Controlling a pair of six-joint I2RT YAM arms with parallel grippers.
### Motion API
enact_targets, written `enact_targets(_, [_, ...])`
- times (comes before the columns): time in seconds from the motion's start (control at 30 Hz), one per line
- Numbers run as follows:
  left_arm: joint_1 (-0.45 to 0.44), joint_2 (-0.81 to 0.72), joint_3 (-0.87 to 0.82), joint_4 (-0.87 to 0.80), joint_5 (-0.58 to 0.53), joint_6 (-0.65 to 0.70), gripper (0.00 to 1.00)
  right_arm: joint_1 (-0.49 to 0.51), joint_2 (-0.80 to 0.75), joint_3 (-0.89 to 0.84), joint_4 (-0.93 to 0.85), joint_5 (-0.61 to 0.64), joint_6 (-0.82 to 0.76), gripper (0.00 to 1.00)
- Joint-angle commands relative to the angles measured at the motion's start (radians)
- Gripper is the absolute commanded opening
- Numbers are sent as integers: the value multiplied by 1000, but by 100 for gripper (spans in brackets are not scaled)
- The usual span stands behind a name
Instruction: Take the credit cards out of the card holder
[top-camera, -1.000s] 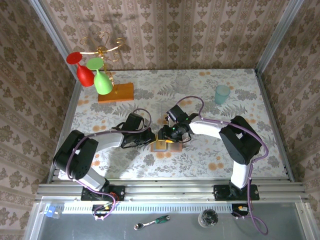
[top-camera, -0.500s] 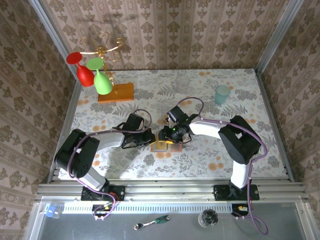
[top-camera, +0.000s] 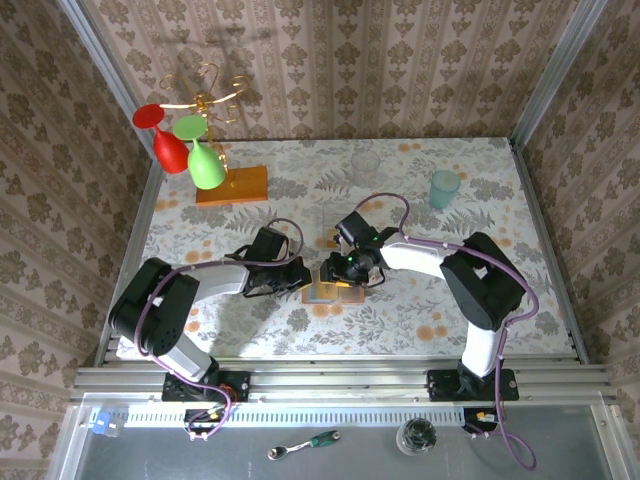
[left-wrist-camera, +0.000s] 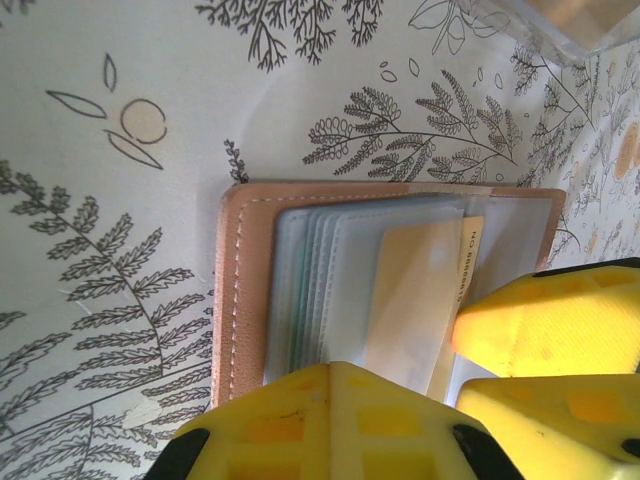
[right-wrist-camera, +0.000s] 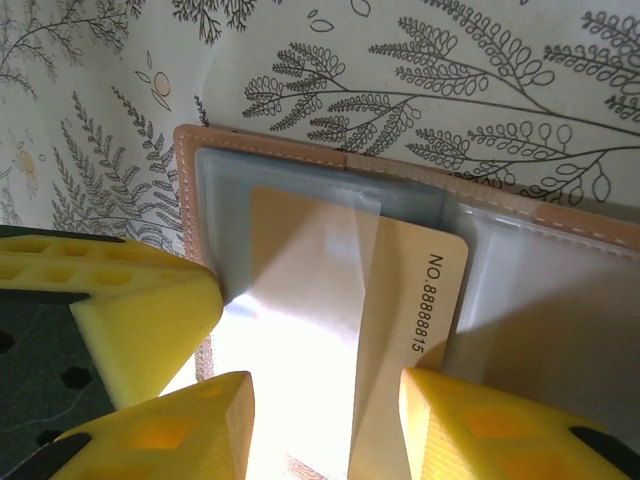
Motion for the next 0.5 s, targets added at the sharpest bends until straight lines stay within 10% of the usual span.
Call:
enact_targets(0.0, [-3, -6, 12, -31, 5, 11, 0, -6, -46, -14, -42, 27, -15, 44])
enact_targets(0.47, [-37, -25, 115, -106, 2, 38, 1, -49, -113, -67, -2, -9, 2, 44])
